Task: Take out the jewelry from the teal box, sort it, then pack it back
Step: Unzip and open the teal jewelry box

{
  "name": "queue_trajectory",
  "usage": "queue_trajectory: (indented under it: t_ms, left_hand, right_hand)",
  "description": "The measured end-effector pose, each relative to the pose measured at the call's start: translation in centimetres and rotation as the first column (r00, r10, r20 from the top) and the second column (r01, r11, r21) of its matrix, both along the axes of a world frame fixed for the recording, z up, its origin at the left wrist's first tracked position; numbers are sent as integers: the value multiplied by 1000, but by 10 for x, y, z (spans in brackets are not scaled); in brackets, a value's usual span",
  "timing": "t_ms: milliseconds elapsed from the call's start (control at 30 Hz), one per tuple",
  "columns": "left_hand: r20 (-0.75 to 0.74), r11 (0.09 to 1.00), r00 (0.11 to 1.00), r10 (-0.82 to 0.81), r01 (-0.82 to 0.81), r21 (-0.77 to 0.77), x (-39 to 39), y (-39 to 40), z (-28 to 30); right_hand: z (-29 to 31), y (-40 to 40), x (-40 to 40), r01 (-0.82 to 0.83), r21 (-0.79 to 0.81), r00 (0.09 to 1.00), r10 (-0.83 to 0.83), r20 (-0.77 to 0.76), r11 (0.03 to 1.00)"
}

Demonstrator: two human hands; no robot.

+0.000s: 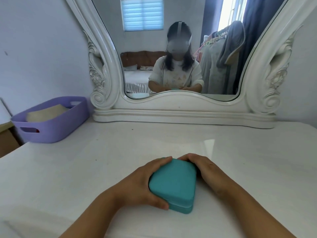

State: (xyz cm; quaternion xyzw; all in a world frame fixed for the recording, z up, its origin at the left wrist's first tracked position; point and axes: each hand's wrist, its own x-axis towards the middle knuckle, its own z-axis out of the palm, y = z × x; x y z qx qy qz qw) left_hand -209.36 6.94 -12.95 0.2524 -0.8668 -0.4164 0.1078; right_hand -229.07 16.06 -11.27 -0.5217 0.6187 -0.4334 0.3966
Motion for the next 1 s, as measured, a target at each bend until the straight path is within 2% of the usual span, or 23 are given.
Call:
queue_trajectory:
  t_ms: [67,167,200,367,567,700,800,1000]
  left_hand:
    - [0,996,999,-38,38,84,2,-5,2]
    - [-91,945,992,-86,110,307,5,-12,4]
    - [-105,939,992,-68,99,328,4,-14,4]
    - [-86,893,979,185,-131,430,-14,-30,7]
    - [-62,953,996,63,-42,300,-23,-42,10]
    - [-64,949,997,45,-23,313,-24,-49,9]
    - [-82,951,992,93,-64,301,-27,-50,6]
    - [-153,947,947,281,-248,202,-24,-44,-3]
  right_hand:
    - [-4,0,-3,-3,-14,1000,3,6,1000]
    - [-10,0,-3,-32,-42,999,33,18,999]
    - [-12,0,-2,-37,-49,999,38,12,998]
    - [-17,-1,-3,-45,-74,998,48,46,996]
    - [-21,-1,0,-51,-87,995,58,84,995]
    - [-20,-2,4,-28,-118,995,39,93,993]
    - [-21,-1,7,-13,-134,997,24,78,991]
    - [-21,2,9,13,-129,998,-5,61,992]
